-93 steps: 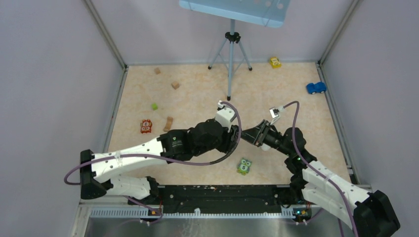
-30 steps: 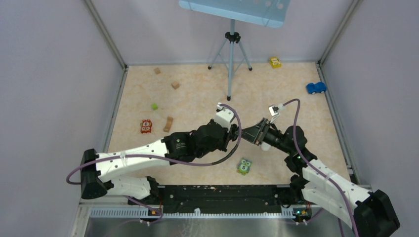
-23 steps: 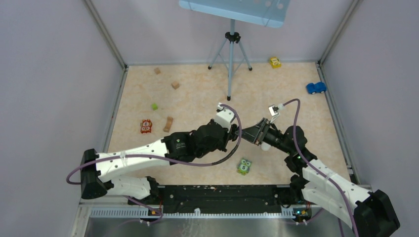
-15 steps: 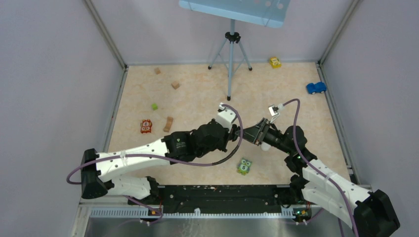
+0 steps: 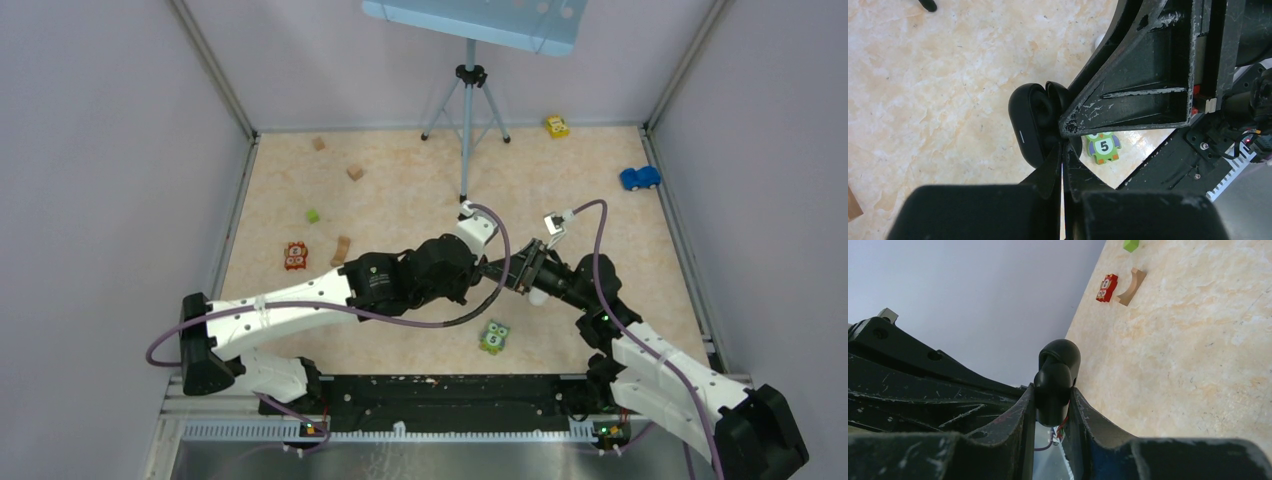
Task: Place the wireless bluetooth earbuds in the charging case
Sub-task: Adjust the right earbud in the right side groove of the charging case.
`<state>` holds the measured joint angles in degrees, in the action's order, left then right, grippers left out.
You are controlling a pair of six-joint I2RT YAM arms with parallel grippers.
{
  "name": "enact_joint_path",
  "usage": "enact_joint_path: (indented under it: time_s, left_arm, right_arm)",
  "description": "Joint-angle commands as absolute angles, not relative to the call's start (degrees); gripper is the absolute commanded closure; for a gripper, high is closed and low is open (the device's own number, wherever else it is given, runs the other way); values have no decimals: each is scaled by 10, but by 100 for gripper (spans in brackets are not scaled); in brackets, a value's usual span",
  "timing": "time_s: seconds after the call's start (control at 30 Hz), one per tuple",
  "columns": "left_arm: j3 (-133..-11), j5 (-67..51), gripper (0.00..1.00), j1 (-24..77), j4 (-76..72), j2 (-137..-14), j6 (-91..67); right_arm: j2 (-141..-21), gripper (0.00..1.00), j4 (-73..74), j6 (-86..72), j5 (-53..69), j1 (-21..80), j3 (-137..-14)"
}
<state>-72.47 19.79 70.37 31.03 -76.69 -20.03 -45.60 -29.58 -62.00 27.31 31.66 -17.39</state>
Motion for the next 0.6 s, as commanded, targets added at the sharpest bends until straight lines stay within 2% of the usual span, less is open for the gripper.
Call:
enact_joint_path:
  time_s: [0.0,0.57]
  left_arm:
    - [-760,189,100,705,317,-773,-204]
    - [-677,172,100,674,280,-716,-205]
  right_arm:
    - [-457,100,-315,-614,280,317,-199]
    - [-455,100,-294,-608,328,318,-221]
